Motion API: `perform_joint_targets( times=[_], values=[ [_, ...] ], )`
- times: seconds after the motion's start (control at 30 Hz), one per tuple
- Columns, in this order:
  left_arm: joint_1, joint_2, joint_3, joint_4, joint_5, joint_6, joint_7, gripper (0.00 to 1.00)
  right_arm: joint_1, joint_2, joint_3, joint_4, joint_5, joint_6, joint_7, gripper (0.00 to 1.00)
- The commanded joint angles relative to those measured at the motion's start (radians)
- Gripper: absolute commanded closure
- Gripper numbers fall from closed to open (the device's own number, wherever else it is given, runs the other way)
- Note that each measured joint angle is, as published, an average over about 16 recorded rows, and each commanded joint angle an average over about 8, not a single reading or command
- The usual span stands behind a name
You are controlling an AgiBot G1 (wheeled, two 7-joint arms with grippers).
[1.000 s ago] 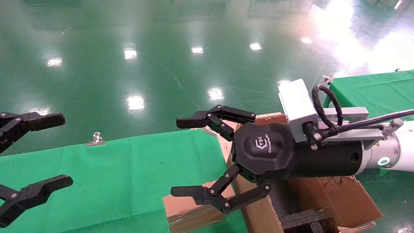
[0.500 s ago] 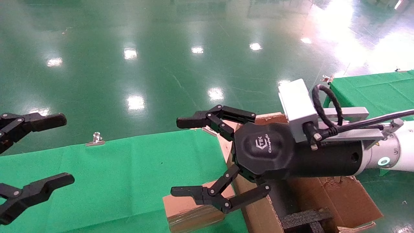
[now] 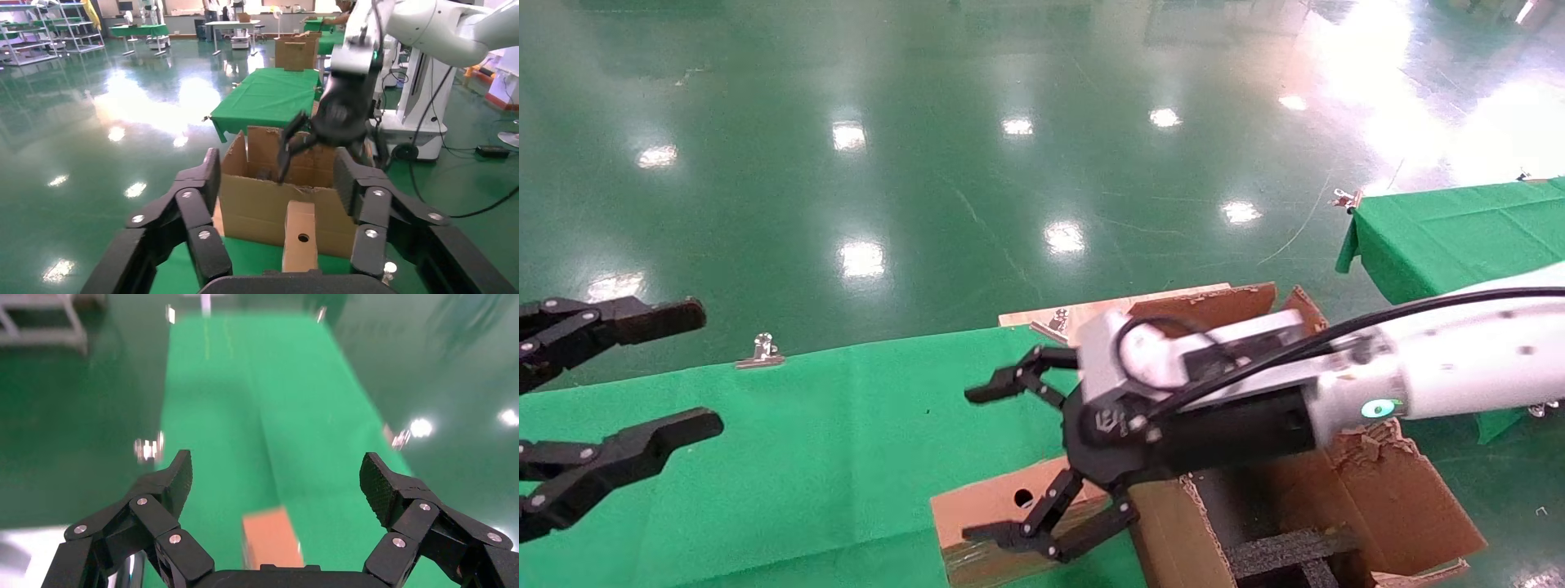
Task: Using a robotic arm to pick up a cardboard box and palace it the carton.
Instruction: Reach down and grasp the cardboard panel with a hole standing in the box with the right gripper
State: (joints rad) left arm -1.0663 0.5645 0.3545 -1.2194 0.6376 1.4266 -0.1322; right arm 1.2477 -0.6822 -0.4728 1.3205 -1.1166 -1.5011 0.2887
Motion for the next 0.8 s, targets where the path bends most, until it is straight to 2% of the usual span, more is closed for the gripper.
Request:
perform_joint_targets(
  times=[0.03, 0.33, 0.8],
  values=[
    [0.000, 0.000, 0.000, 0.000, 0.000, 0.000, 0.000, 1.00, 0.028, -0.020, -0.033, -0.001, -0.065, -0.004, 0.011, 0.00],
    [0.000, 0.000, 0.000, 0.000, 0.000, 0.000, 0.000, 1.00, 0.116, -0.104, -0.151, 0.004, -0.303, -0.017, 0.042, 0.00],
    [0.000, 0.000, 0.000, 0.000, 0.000, 0.000, 0.000, 1.00, 0.233, -0.200, -0.313, 0.015, -0.532, -0.052, 0.021, 0.00]
  ],
)
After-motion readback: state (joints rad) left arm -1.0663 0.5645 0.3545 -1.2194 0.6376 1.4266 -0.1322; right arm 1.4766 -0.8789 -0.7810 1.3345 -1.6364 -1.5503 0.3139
